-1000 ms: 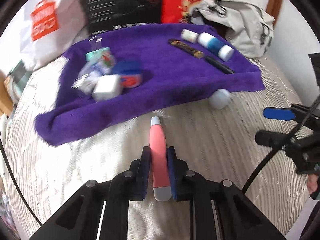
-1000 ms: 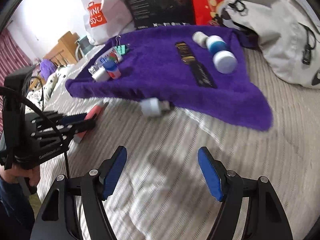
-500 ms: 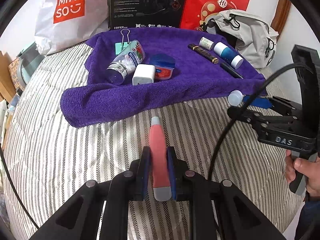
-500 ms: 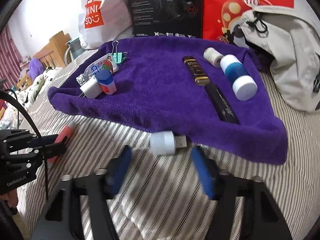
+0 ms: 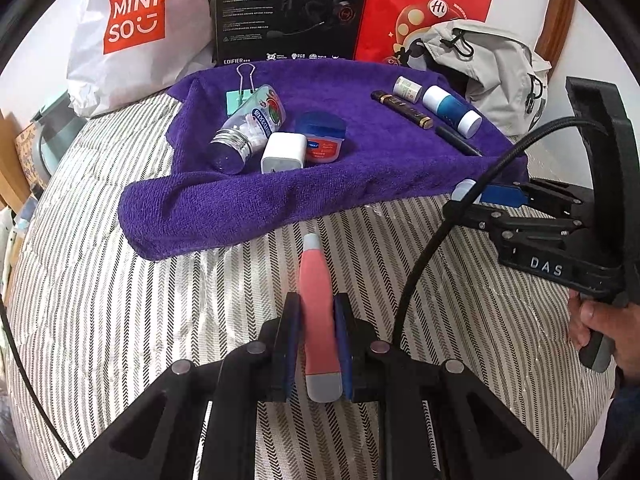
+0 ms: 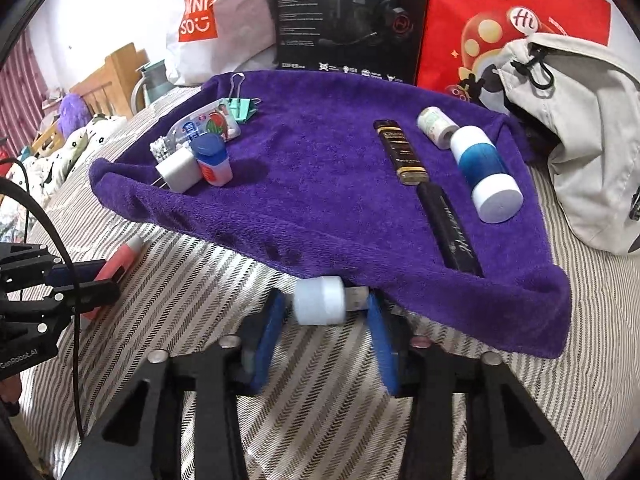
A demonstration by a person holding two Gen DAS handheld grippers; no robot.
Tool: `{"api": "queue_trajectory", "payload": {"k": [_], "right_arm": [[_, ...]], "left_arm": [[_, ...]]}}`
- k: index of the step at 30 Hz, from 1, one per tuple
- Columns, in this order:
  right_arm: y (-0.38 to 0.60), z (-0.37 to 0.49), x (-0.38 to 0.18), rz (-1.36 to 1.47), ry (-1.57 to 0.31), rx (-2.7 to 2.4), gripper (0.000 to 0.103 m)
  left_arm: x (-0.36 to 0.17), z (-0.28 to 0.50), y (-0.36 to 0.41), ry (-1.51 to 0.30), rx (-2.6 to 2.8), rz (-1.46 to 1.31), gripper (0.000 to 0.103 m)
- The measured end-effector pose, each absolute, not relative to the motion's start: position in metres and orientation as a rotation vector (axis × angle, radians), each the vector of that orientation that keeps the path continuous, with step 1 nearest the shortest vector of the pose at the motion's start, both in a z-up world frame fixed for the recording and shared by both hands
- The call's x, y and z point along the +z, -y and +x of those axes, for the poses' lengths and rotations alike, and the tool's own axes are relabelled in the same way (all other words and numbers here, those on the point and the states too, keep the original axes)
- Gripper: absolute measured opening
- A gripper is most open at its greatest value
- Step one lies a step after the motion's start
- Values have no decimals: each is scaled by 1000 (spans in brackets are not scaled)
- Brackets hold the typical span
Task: Organize rigid objects
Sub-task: 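Grasp the pink tube with the left tool while the right tool grasps the white USB light, then carry the pink tube over the towel with the left tool while the right tool carries the USB light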
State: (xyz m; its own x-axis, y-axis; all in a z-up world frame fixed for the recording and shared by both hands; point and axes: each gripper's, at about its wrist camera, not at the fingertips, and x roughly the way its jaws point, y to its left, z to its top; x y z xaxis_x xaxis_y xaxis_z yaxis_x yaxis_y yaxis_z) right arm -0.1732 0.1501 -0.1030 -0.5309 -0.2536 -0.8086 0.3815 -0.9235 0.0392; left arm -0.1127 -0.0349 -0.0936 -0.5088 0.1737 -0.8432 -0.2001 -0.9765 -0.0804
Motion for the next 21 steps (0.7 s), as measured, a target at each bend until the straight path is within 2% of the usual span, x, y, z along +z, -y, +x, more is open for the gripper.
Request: {"api": "queue_trajectory", "payload": {"k": [3, 12, 21], "right_arm": [[-155, -174, -102, 1286, -151, -2445, 36], [-174, -144, -101, 1381, -210, -2457, 36], [-175, -140, -103, 1348, -227, -2480, 37]], "left_arm": [[-94, -113, 35, -41, 2556, -1424, 17], [-95, -113, 35, -47, 2552, -1426, 17], [-94, -114, 33, -92, 2557, -1436, 17]]}}
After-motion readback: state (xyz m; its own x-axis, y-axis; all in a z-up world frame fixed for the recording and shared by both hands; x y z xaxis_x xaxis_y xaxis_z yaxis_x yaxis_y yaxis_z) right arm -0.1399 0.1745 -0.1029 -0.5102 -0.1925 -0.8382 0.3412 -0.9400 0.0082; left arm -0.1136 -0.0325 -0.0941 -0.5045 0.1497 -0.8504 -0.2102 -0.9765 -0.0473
